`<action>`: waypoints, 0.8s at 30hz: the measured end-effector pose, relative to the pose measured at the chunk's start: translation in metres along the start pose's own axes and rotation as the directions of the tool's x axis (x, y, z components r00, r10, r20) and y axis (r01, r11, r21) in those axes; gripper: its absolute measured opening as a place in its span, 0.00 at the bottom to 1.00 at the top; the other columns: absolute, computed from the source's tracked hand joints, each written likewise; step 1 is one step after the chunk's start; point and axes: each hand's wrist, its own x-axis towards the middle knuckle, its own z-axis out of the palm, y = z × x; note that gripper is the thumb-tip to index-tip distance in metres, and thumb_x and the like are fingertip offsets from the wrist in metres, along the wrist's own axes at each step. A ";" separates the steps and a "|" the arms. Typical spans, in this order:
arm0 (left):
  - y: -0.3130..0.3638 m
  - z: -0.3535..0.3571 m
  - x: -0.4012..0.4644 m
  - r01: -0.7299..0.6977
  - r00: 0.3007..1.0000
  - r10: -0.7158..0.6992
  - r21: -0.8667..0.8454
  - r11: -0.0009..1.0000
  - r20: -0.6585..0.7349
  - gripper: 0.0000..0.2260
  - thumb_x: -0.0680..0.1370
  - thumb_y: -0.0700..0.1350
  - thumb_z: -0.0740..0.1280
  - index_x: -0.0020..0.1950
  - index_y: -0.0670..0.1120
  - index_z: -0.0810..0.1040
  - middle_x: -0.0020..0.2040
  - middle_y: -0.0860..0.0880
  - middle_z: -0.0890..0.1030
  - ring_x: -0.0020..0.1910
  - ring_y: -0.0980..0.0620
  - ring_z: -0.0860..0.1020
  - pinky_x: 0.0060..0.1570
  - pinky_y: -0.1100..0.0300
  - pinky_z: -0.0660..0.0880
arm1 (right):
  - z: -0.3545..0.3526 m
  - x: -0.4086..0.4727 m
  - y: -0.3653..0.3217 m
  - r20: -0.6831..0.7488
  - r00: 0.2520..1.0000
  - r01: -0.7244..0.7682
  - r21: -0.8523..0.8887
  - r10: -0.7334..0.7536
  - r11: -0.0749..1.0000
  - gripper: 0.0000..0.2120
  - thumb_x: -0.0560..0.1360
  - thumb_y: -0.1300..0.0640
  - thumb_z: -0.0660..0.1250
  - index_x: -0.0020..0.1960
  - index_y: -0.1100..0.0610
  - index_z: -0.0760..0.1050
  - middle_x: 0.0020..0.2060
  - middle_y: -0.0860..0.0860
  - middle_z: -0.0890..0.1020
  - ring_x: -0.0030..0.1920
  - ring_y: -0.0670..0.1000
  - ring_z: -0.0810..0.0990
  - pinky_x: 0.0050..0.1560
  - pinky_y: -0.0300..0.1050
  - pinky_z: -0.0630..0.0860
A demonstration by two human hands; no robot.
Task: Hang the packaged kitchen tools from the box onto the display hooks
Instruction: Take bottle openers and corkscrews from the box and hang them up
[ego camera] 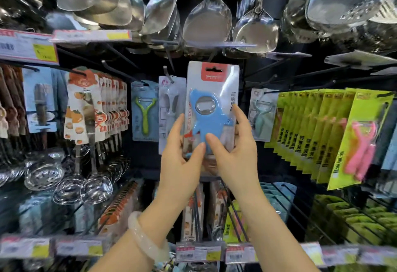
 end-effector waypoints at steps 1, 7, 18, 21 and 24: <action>-0.001 0.001 0.002 0.010 1.000 -0.010 -0.011 1.000 -0.003 0.28 0.78 0.35 0.65 0.71 0.58 0.60 0.68 0.51 0.73 0.63 0.58 0.75 0.57 0.64 0.76 | 0.000 0.003 0.001 0.009 1.000 -0.009 -0.010 0.009 1.000 0.33 0.74 0.60 0.69 0.74 0.47 0.59 0.65 0.37 0.67 0.65 0.31 0.64 0.67 0.33 0.63; -0.005 0.001 -0.001 0.028 0.999 -0.028 -0.004 1.000 -0.024 0.29 0.77 0.35 0.65 0.75 0.53 0.60 0.66 0.55 0.74 0.61 0.63 0.76 0.53 0.68 0.76 | 0.001 0.001 0.008 0.057 0.997 -0.045 -0.034 0.047 0.998 0.33 0.75 0.60 0.68 0.75 0.46 0.57 0.56 0.27 0.63 0.53 0.17 0.60 0.49 0.14 0.60; -0.001 0.000 0.000 0.049 0.998 -0.048 0.041 0.998 -0.027 0.29 0.78 0.36 0.65 0.75 0.52 0.60 0.66 0.56 0.74 0.52 0.65 0.79 0.48 0.70 0.76 | 0.002 0.005 0.001 0.058 0.996 -0.068 -0.088 0.074 0.994 0.34 0.75 0.58 0.68 0.74 0.43 0.57 0.61 0.32 0.65 0.62 0.28 0.62 0.58 0.21 0.61; 0.002 0.000 -0.002 0.041 0.999 -0.041 0.036 0.998 -0.020 0.30 0.77 0.36 0.65 0.76 0.52 0.60 0.66 0.54 0.75 0.56 0.65 0.78 0.47 0.72 0.75 | -0.002 0.003 -0.004 0.058 0.996 -0.062 -0.119 0.069 0.991 0.34 0.74 0.58 0.69 0.74 0.44 0.57 0.62 0.32 0.65 0.62 0.27 0.62 0.53 0.16 0.59; 0.003 0.001 -0.003 0.023 1.000 -0.022 0.073 0.997 -0.017 0.30 0.78 0.38 0.66 0.75 0.54 0.59 0.65 0.53 0.75 0.62 0.58 0.76 0.52 0.70 0.75 | -0.007 0.004 -0.011 0.079 0.995 -0.052 -0.156 0.065 0.986 0.35 0.74 0.57 0.69 0.75 0.46 0.57 0.62 0.32 0.64 0.63 0.30 0.60 0.54 0.20 0.58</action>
